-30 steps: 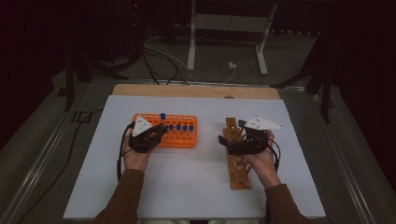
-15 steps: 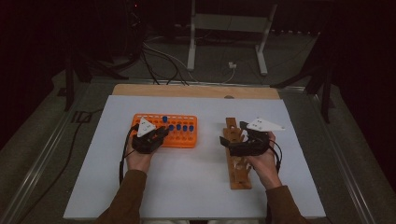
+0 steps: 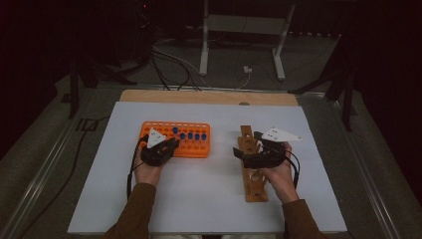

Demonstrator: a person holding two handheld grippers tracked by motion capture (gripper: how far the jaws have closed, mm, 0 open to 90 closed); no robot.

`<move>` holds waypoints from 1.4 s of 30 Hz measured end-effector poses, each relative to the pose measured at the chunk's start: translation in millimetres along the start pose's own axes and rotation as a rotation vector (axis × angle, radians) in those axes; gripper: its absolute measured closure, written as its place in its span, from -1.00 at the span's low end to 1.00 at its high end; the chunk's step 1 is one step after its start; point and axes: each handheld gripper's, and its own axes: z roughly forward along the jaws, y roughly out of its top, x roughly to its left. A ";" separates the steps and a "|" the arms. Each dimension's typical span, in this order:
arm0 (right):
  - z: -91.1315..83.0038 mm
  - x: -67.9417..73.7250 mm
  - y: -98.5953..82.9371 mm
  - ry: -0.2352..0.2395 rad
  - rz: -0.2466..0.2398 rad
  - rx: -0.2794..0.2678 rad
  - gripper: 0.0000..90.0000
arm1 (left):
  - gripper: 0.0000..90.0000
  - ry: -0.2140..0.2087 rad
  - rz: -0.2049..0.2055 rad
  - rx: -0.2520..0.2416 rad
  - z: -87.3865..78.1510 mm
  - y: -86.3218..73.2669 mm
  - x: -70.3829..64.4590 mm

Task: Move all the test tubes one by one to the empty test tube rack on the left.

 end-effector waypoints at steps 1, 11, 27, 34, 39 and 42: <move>0.2 -0.1 -0.3 0.000 0.001 0.000 -0.99 | 0.73 -0.001 -0.003 -0.001 0.2 -0.5 0.1; 0.8 0.3 -1.3 0.005 0.004 -0.003 -0.99 | 0.73 0.005 0.012 0.008 0.1 -2.2 -0.8; 1.0 0.9 -1.4 0.012 0.005 -0.009 -0.99 | 0.73 0.017 0.044 0.038 1.9 -5.6 -4.3; 1.1 1.2 -1.3 0.013 0.003 -0.009 -0.99 | 0.58 0.018 0.030 0.032 0.8 -4.6 -4.1; 0.8 0.0 -1.6 0.012 0.007 -0.009 -0.99 | 0.50 0.017 0.018 -0.030 -6.9 1.2 -4.4; 1.3 0.2 -1.8 0.013 0.005 -0.009 -0.99 | 0.54 0.025 0.018 -0.052 -10.4 5.2 -3.9</move>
